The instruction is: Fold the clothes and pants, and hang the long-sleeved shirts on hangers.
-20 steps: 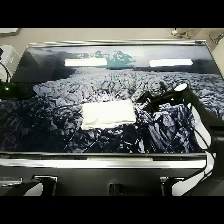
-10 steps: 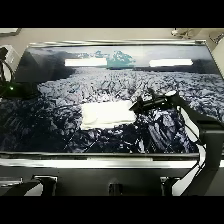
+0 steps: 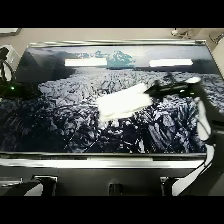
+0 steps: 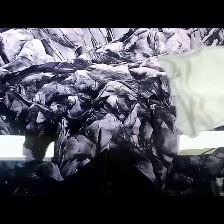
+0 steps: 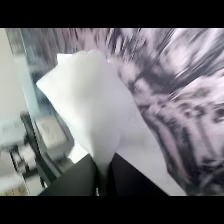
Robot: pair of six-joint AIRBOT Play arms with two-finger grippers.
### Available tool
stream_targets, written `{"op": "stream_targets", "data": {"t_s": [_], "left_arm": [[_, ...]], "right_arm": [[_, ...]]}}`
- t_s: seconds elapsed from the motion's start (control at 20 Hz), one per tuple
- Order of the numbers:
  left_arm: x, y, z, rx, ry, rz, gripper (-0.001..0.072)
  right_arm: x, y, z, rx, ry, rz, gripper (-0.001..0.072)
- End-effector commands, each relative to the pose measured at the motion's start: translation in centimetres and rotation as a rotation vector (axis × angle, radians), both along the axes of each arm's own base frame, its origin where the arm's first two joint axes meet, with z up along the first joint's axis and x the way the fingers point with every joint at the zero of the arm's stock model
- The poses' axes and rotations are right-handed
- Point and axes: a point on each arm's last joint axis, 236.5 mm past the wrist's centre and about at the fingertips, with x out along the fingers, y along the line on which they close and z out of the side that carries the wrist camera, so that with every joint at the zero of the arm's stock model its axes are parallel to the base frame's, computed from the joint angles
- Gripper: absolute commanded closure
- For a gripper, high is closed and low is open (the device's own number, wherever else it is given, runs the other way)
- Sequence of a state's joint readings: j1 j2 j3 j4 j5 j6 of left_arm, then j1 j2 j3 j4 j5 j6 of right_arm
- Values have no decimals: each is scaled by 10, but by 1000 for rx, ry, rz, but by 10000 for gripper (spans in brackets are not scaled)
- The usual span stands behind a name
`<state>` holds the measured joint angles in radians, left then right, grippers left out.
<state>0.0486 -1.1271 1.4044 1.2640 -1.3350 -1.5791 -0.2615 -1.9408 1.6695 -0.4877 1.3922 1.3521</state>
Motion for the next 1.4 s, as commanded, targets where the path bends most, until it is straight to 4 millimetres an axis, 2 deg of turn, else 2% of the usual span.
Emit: {"op": "stream_targets", "data": {"t_s": [0.0,0.15,0.3,0.4,0.45,0.65,0.75,0.95,1.2,1.35], "left_arm": [[0,0,0,-2,3,3,685],[0,0,0,-3,3,3,685],[0,0,-1,-14,9,22,685],[0,0,0,-14,9,22,685],[0,0,0,-15,10,24,685],[0,-2,0,-26,11,28,685],[0,-5,0,-33,14,28,685],[-2,-15,0,-33,14,0,685],[-3,-21,0,-32,14,-16,685],[-3,-21,0,-32,15,-16,685]], "right_arm": [[14,-125,32,-3,-22,-274,678],[-7,-239,59,-40,-76,-513,678],[-56,-342,77,-122,-74,-747,677],[-98,-393,76,-173,-12,-880,676],[-122,-407,68,-193,44,-906,676],[-218,-430,12,-339,421,-936,676],[-258,-432,-5,-424,606,-940,676],[-281,-412,-24,-426,701,-990,675],[-351,-369,-66,-543,887,-959,658],[-357,-362,-75,-565,879,-935,662]]}}
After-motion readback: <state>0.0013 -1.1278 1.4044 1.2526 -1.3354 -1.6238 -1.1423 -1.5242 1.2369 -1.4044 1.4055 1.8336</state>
